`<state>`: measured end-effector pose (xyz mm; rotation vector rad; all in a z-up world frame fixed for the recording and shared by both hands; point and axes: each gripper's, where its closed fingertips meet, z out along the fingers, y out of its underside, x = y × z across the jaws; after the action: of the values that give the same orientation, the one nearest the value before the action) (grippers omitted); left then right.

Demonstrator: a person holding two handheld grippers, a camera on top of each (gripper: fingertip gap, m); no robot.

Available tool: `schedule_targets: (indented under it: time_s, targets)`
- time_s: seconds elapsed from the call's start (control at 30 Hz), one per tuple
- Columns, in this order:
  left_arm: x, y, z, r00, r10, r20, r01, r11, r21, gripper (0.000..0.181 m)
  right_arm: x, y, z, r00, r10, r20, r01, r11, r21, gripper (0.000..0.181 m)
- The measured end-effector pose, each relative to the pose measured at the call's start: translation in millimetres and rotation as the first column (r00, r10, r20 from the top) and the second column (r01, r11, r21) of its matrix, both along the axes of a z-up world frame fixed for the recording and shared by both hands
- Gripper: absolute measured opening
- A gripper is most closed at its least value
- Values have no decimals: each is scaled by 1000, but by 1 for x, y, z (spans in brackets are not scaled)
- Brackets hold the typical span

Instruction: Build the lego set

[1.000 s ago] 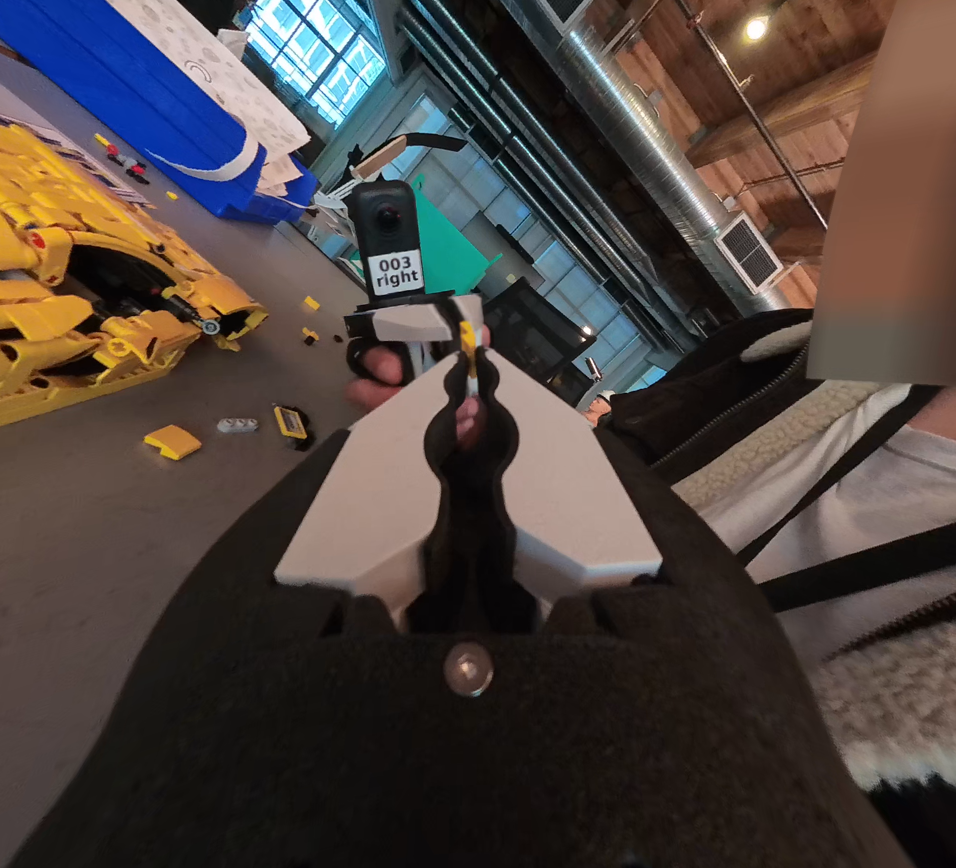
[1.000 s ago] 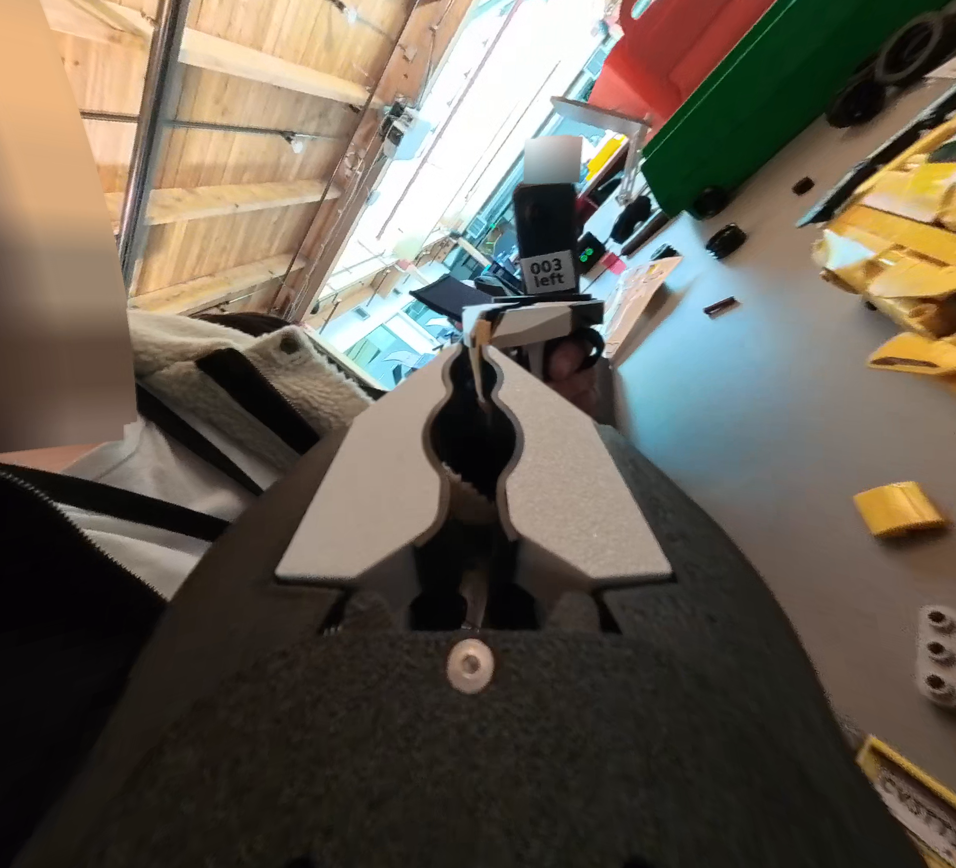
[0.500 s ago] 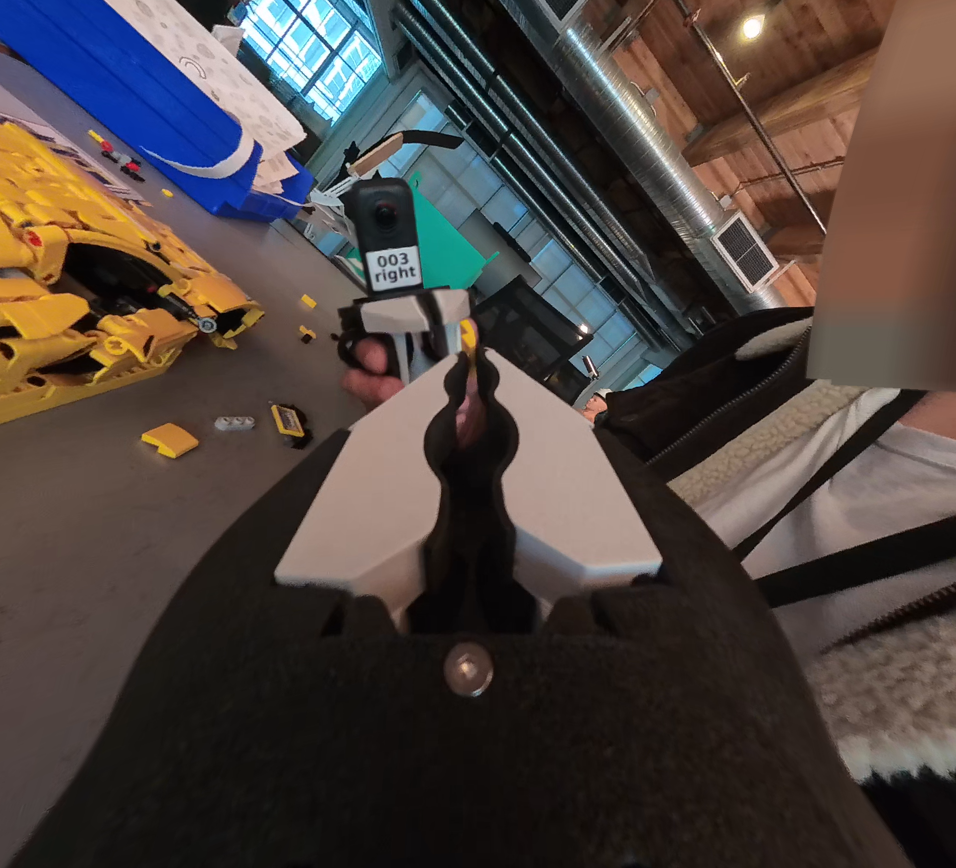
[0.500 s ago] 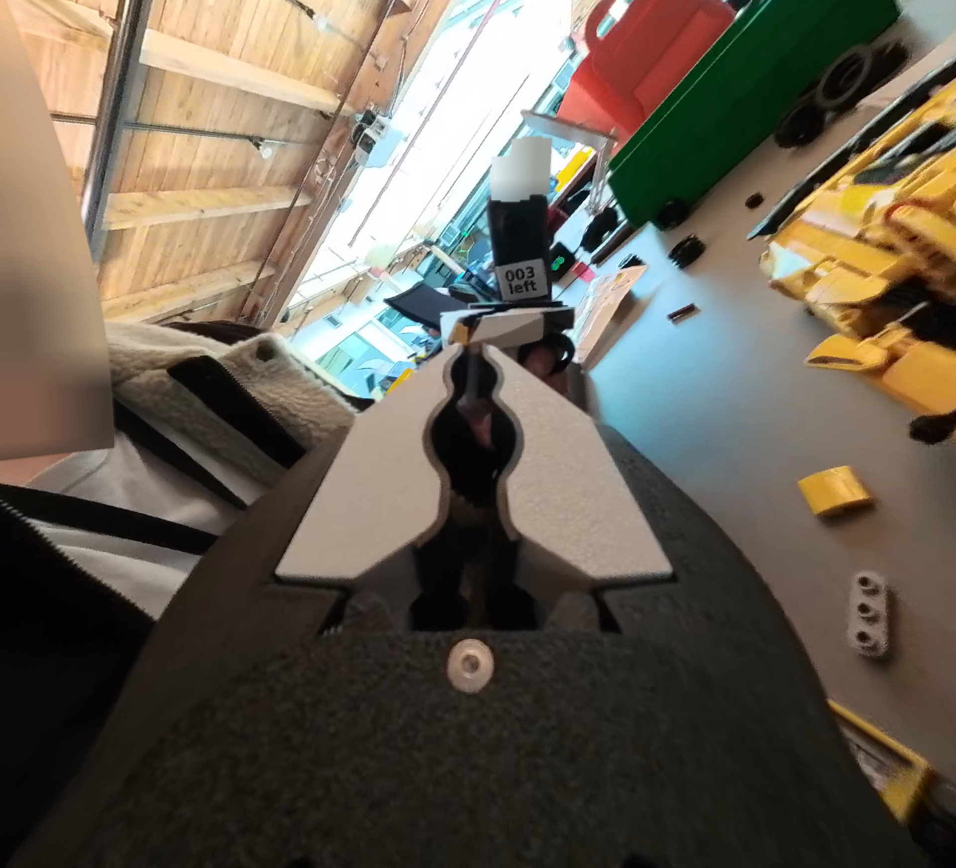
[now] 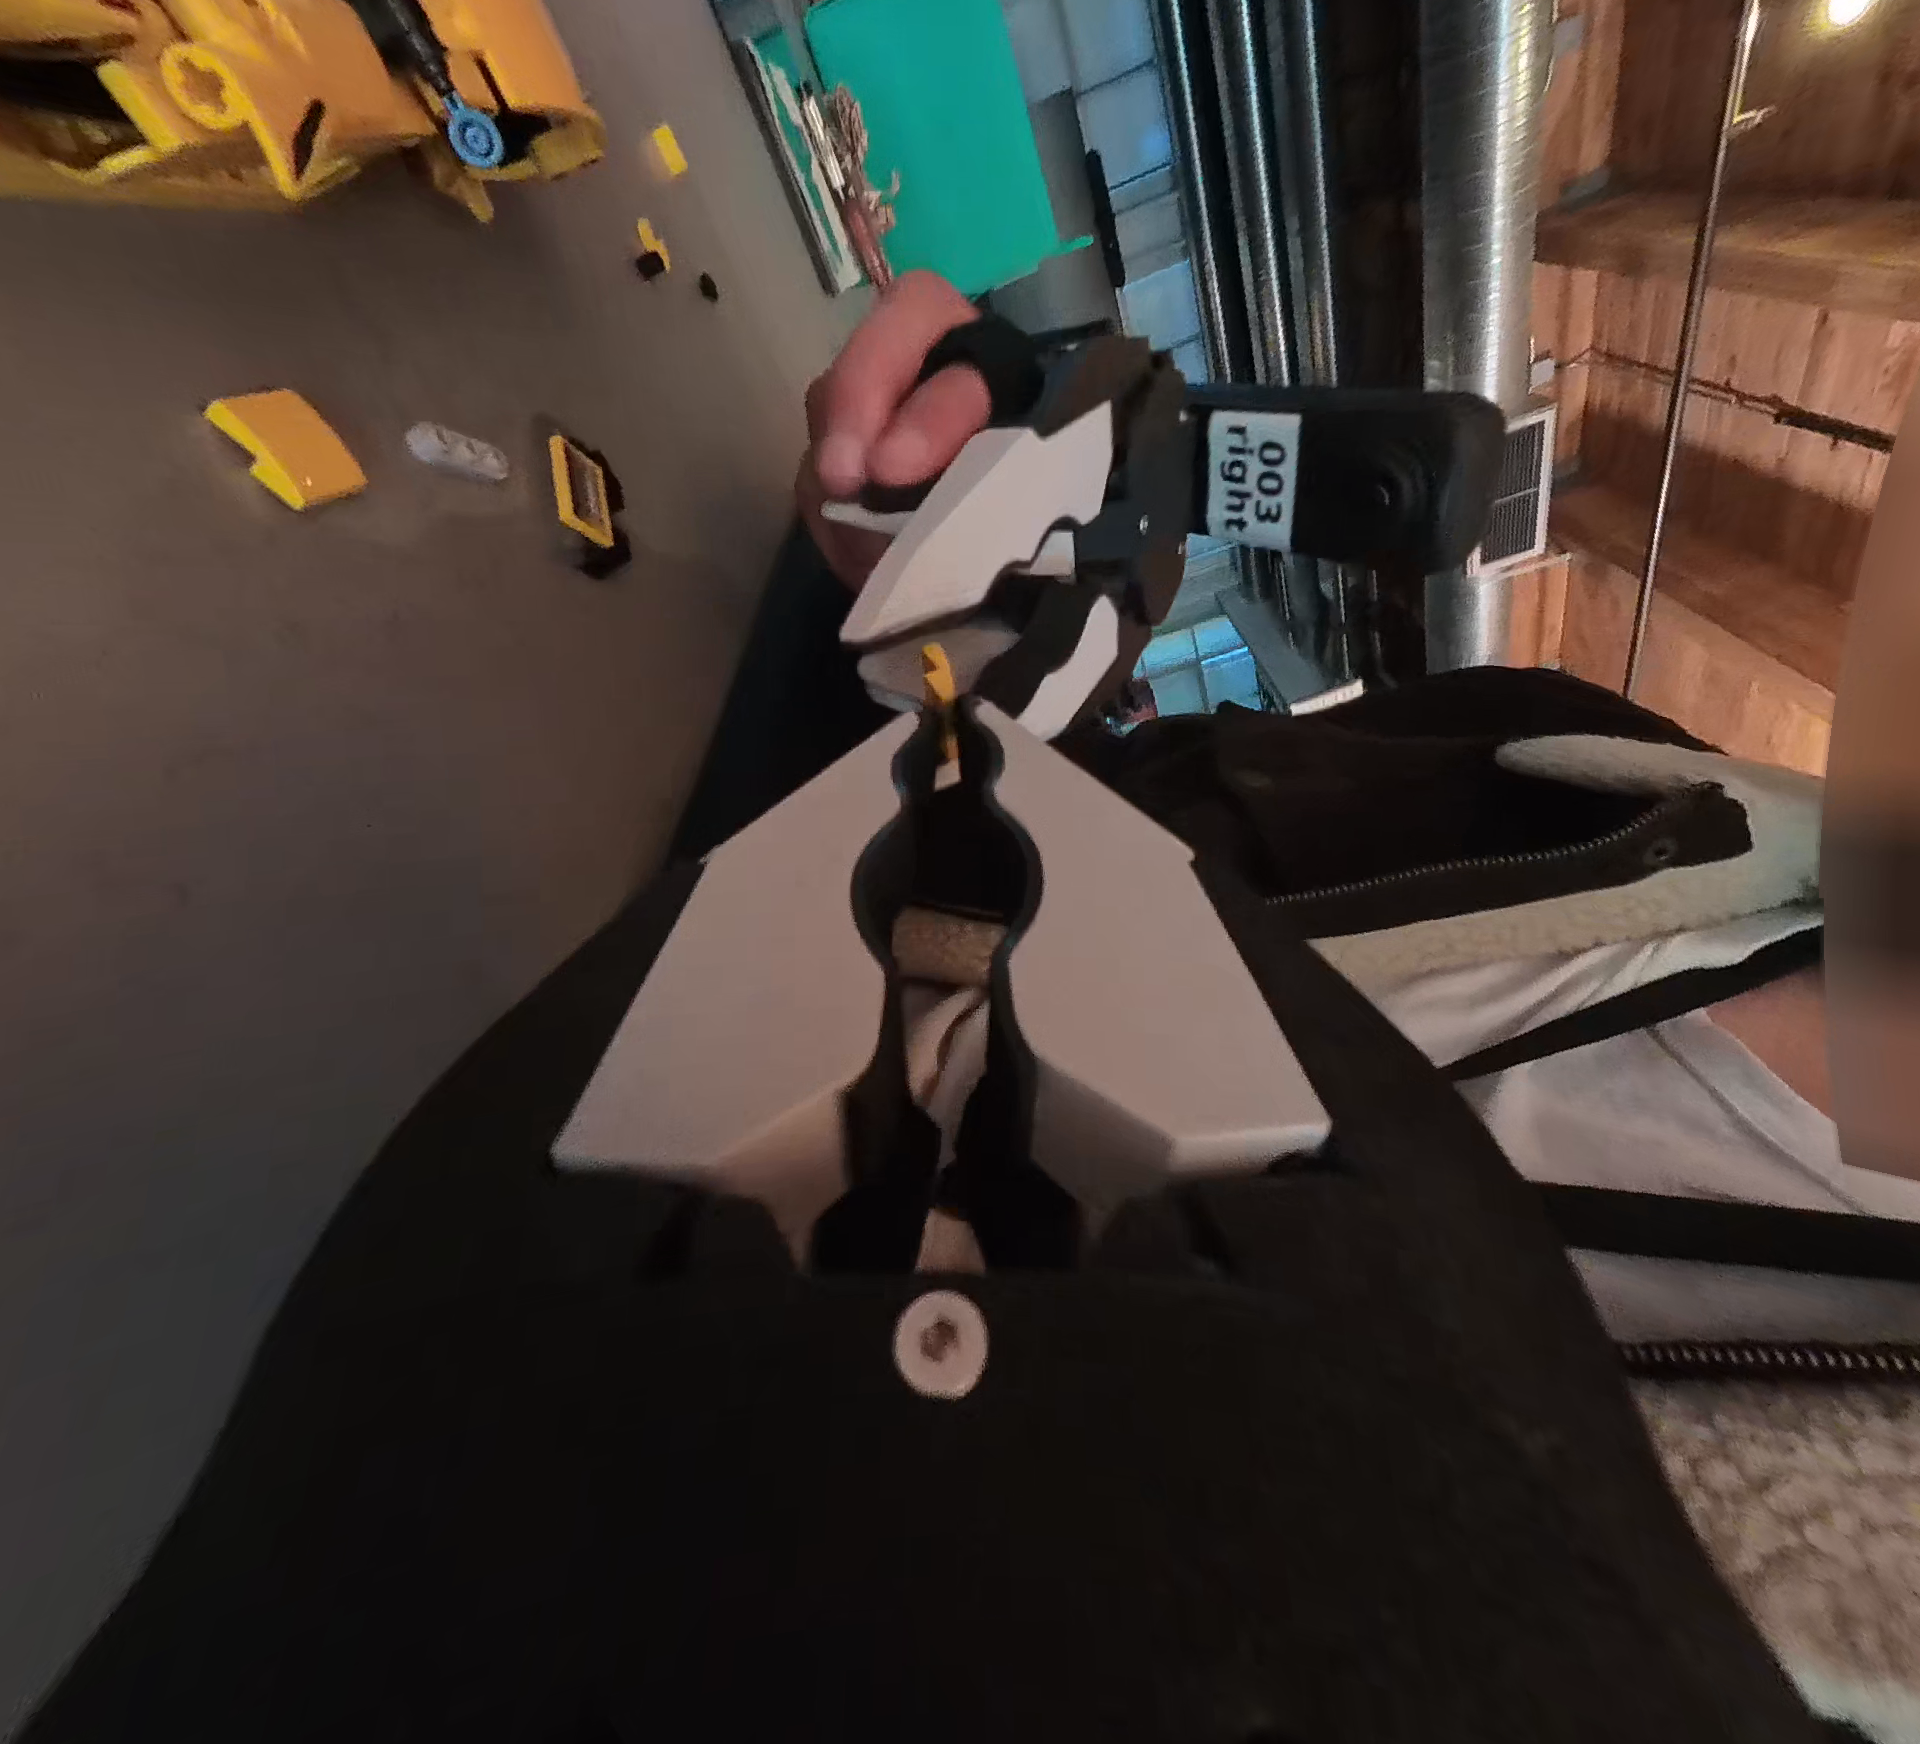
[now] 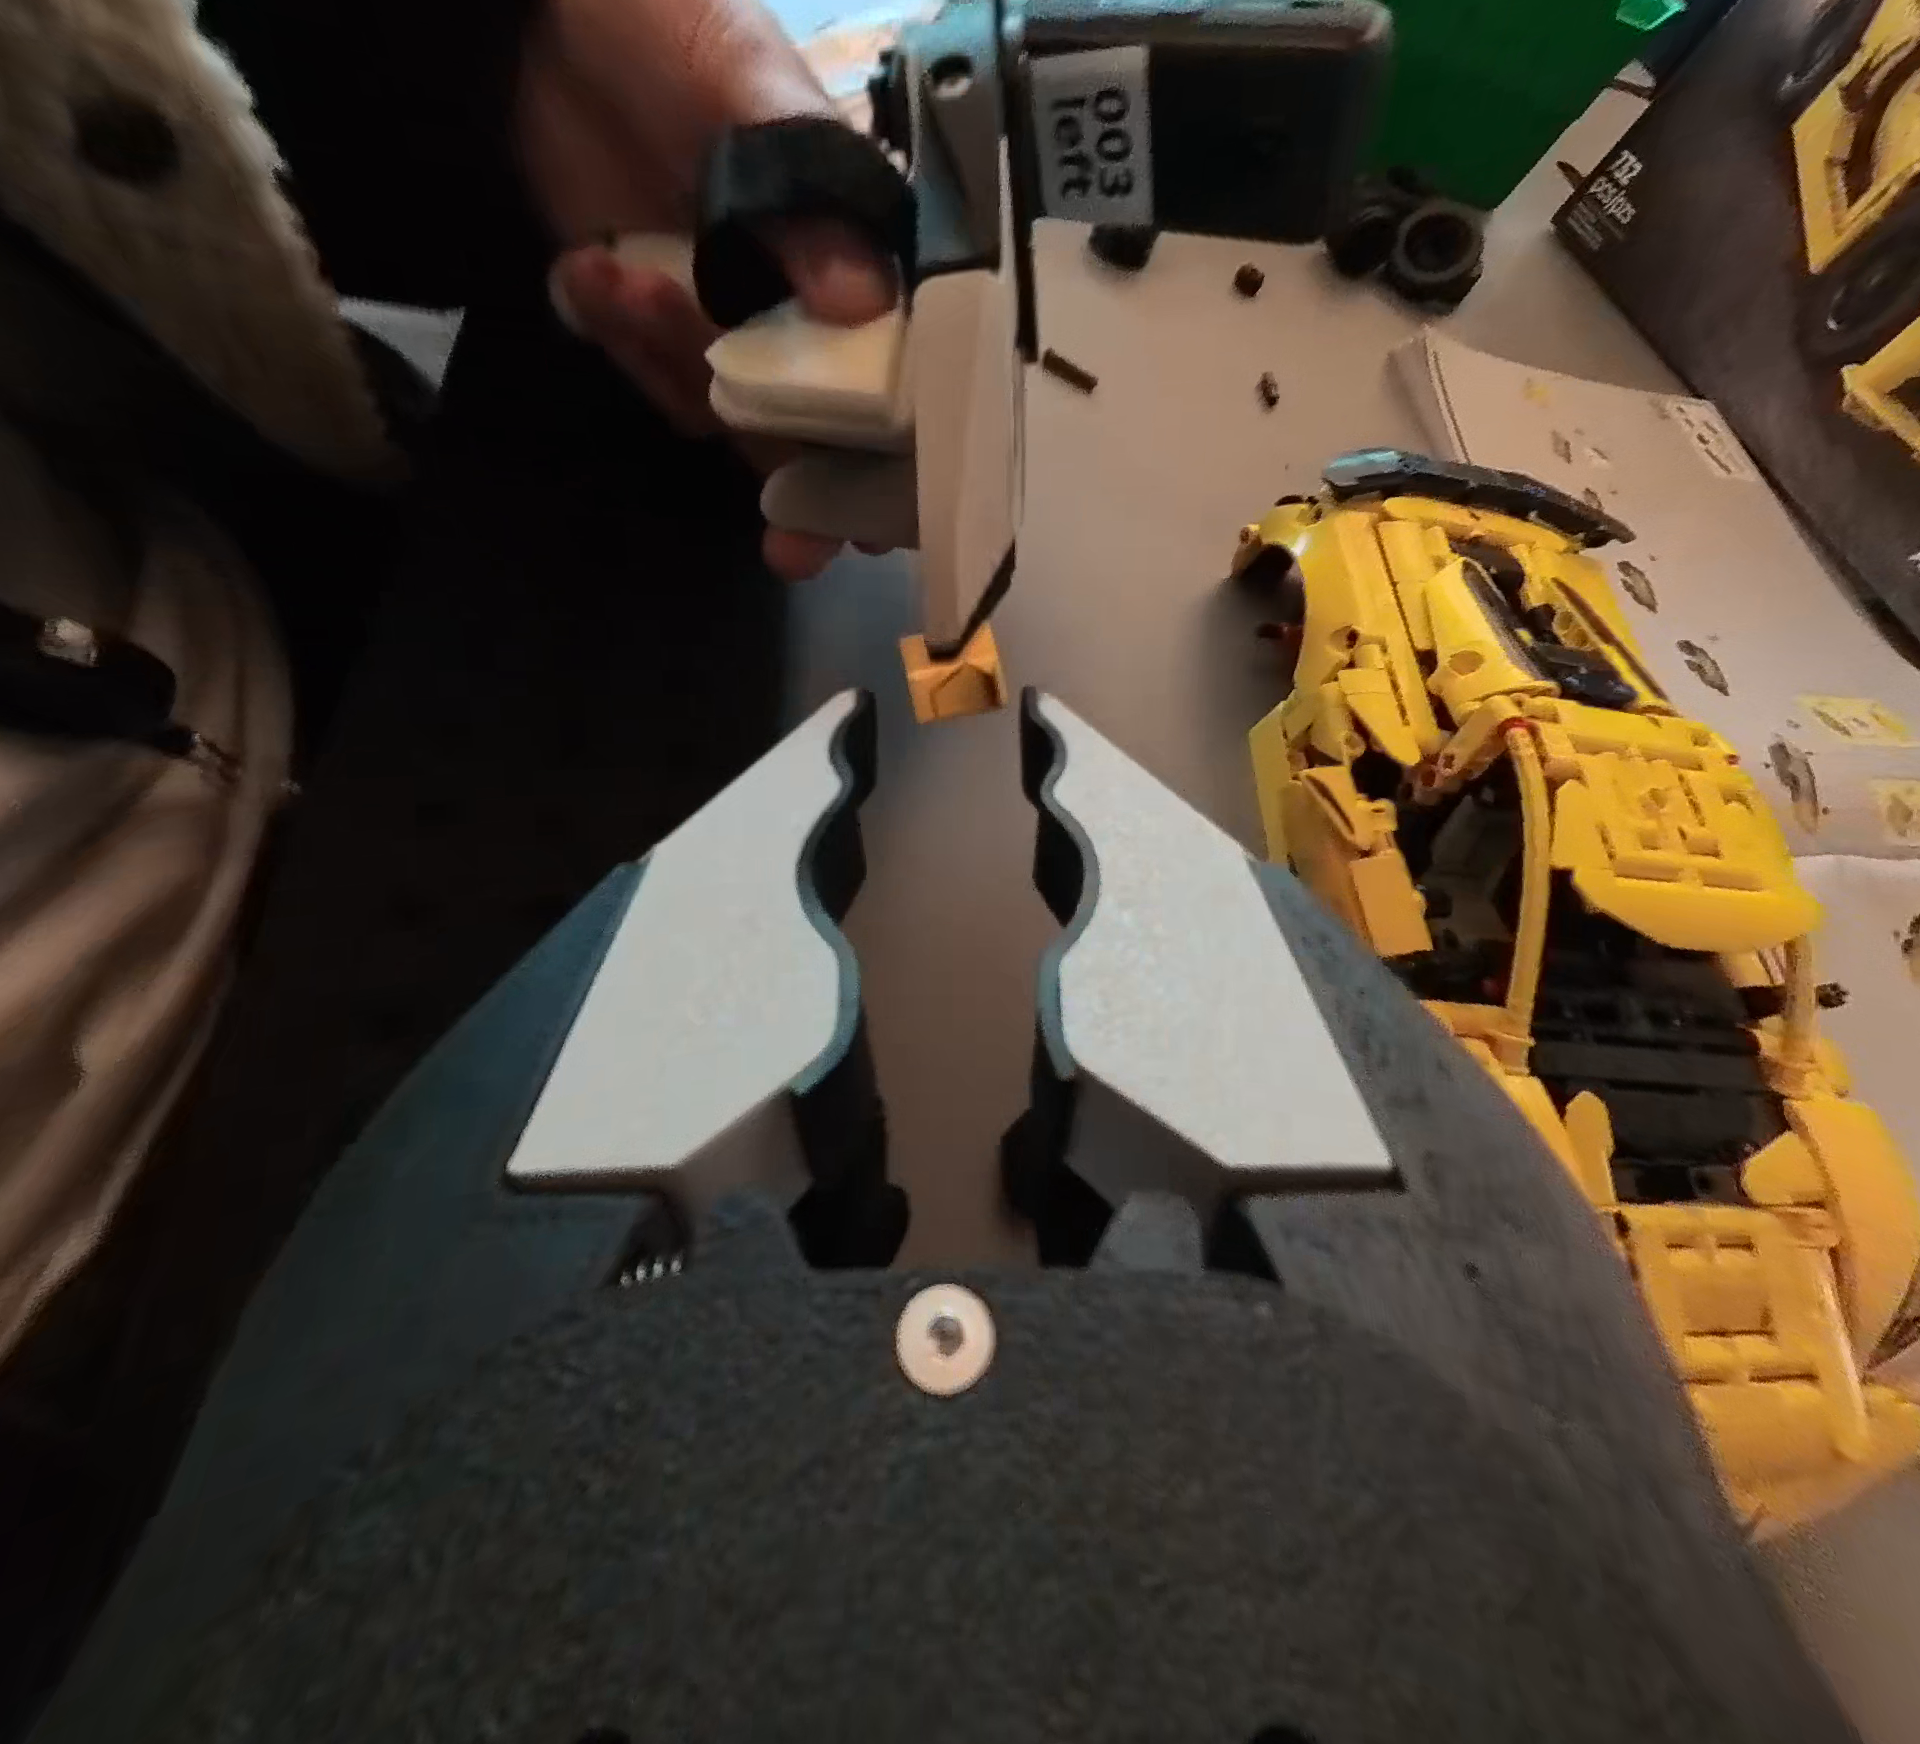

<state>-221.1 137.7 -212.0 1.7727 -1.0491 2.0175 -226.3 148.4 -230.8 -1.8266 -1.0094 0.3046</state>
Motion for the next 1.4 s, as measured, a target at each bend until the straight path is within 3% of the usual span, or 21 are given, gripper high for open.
schedule_targets:
  time_s: [0.07,0.23,0.43,0.63,0.77,0.87,0.97,1.2,1.27,1.4]
  targets:
    - [0,1,-3,1000,-4,-16,4,1000,9,3,2,2,0,999,6,40,-7,1000,16,17]
    - [-1,5,-10,999,2,-47,0,999,44,2,2,5,-1,997,9,74,-11,999,34,27]
    - [0,3,-11,999,-11,-50,13,999,50,2,-1,2,-2,995,40,96,-42,999,22,18]
    - [8,15,-17,997,70,39,-79,932,353,11,53,-8,-25,980,-55,193,83,987,-141,17]
    - [15,14,-25,996,70,63,-92,860,501,20,85,-13,-41,943,-46,329,69,996,-61,18]
    - [21,9,-18,992,57,108,-104,862,496,22,102,-14,-38,946,-95,309,135,985,-110,18]
    - [30,11,-16,990,88,114,-132,866,482,22,82,-18,-34,978,0,207,46,975,-219,18]
    - [42,7,-8,992,98,79,-116,955,274,21,40,-1,-2,982,65,177,-74,996,43,18]
    - [40,6,-5,993,92,72,-105,974,201,10,35,0,1,981,70,179,-85,993,81,17]
    - [39,6,-9,995,86,49,-94,975,204,4,33,1,0,979,62,192,-84,990,110,18]
